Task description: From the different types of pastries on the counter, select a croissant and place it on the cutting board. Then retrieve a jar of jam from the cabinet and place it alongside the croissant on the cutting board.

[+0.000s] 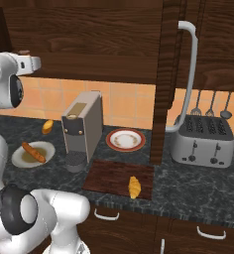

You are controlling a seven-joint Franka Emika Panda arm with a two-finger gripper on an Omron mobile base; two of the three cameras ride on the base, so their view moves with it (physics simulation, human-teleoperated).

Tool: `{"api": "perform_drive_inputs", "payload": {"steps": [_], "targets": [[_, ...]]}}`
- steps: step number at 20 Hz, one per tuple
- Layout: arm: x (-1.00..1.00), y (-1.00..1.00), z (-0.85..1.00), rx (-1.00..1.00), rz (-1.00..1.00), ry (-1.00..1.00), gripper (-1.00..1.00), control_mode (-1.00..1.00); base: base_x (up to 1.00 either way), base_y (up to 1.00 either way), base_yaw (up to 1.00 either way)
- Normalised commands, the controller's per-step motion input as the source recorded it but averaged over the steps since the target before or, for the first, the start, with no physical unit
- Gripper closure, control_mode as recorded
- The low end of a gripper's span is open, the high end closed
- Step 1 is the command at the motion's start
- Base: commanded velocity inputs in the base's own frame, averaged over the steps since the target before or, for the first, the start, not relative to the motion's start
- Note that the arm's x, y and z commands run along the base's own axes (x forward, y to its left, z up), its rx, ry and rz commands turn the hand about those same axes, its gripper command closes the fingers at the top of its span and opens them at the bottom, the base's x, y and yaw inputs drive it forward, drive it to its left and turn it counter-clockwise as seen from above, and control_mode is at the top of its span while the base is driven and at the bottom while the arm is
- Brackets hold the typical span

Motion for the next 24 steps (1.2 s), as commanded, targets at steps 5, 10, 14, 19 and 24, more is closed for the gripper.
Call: {"api": "perform_drive_inputs", "payload": {"steps": [5, 10, 14, 19, 24], "targets": [[0.58, 0.08, 0.07, 0.00, 0.00, 0.07, -1.00, -1.00, 0.00, 0.00, 0.00], [0.17, 0.58, 0.00, -0.01, 0.00, 0.03, -1.00, -1.00, 0.00, 0.00, 0.00], [0.12, 0.52, 0.00, -0.01, 0.00, 0.00, -1.00, -1.00, 0.00, 0.00, 0.00], [0.32, 0.34, 0.00, 0.00, 0.00, 0.00, -1.00, -1.00, 0.00, 0.00, 0.00], [0.27, 0.00, 0.00, 0.00, 0.00, 0.00, -1.00, -1.00, 0.00, 0.00, 0.00]]}}
